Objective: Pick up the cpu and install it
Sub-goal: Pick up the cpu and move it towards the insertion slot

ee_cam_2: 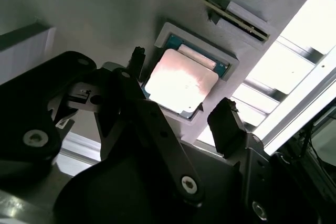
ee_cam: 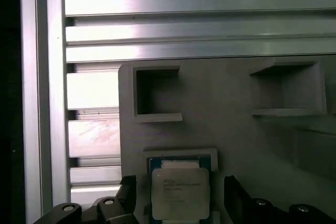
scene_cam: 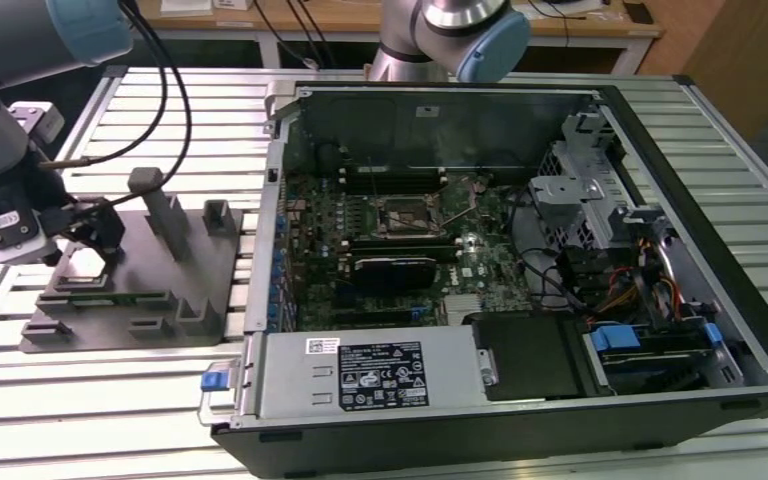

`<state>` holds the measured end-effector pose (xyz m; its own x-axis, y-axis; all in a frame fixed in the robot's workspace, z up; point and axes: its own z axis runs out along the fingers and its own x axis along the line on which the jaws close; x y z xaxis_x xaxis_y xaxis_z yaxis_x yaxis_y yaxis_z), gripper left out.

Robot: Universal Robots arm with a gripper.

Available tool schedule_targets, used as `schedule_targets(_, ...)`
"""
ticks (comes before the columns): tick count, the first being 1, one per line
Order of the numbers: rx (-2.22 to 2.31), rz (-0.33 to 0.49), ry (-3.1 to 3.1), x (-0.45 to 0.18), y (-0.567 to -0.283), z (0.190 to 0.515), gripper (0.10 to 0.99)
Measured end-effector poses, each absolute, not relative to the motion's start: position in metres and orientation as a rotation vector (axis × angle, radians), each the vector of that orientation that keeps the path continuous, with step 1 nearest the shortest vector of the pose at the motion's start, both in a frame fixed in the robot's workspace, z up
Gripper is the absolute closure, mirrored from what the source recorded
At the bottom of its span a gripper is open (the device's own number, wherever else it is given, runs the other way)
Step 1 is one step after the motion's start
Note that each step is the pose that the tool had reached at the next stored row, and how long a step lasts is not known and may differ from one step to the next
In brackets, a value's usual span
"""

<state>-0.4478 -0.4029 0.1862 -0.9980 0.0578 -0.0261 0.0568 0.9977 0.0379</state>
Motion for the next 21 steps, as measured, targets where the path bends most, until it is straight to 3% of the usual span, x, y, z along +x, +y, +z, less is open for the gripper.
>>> schedule_targets(21,0.019,0.059,3.115,-0.4478,-0.4029,0.1786,0.337)
